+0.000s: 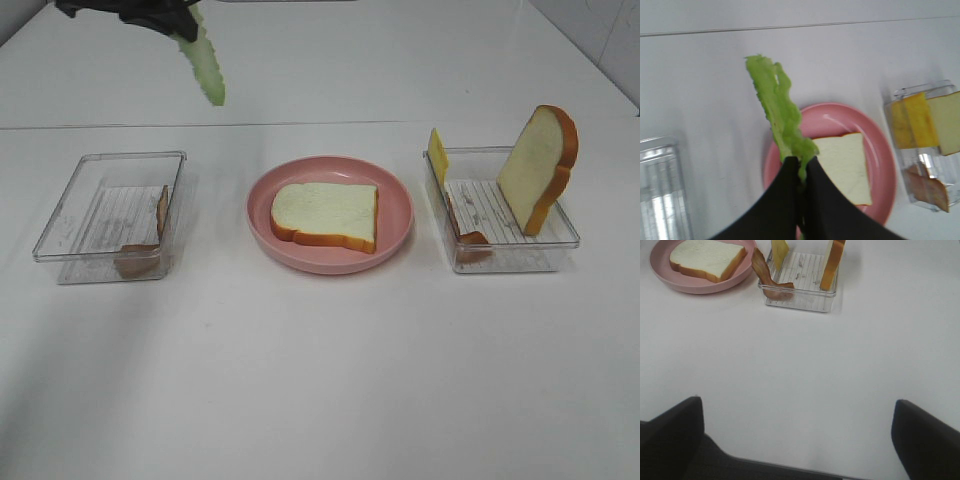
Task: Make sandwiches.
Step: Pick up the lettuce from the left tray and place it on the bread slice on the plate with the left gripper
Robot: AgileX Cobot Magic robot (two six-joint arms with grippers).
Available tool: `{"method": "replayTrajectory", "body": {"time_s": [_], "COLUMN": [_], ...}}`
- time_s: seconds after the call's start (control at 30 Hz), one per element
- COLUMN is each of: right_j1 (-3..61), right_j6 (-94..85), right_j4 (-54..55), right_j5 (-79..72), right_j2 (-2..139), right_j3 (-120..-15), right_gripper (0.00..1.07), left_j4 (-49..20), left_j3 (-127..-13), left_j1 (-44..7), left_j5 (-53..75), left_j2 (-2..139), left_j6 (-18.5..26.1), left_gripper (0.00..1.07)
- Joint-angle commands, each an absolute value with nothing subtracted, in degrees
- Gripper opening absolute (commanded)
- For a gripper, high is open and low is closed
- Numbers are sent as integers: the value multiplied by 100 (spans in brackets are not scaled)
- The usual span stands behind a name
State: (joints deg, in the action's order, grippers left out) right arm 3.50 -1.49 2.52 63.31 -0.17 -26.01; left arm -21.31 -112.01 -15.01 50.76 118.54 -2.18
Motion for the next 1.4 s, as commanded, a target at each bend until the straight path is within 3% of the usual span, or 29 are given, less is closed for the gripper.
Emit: {"method": "replayTrajectory", "body": {"time_s": [0.03, 0.43, 0.6, 0.63, 0.73, 1.03, 1.2, 1.4], "right_j1": [332, 332, 332, 332, 332, 332, 332, 332], "right_j6": [-155, -155, -155, -155, -155, -155, -155, -155], "right_j4": [269, 269, 269, 269, 269, 269, 269, 269], "right_j5": [6348, 6348, 6348, 6348, 6348, 6348, 6348, 6348], "right_j2": [-223, -223, -223, -223, -223, -223, -223, -223], "right_j3": [-2630, -2630, -2630, -2630, -2630, -2630, -2630, -2630], "right_gripper": [99, 99, 99, 99, 99, 99, 99, 99], "left_j4": [-2504, -3707, -4343, -4727, -4910, -4503, -3581, -3323], "left_j3": [-11241, -11241, -11241, -11241, -11241, -11241, -11241, -11241], "left_j1": [-1702, -2710, -2813, -2813, -2807, -2796, -2744, -2722], "left_j5": [4813, 4297, 4263, 4280, 4309, 4572, 4607, 4607], "left_j2": [11958, 12737, 13052, 13224, 13430, 13831, 13848, 13848], "left_j6": [-138, 596, 865, 1043, 1180, 1215, 1043, 871], "left_gripper": [0, 0, 0, 0, 0, 0, 0, 0]}}
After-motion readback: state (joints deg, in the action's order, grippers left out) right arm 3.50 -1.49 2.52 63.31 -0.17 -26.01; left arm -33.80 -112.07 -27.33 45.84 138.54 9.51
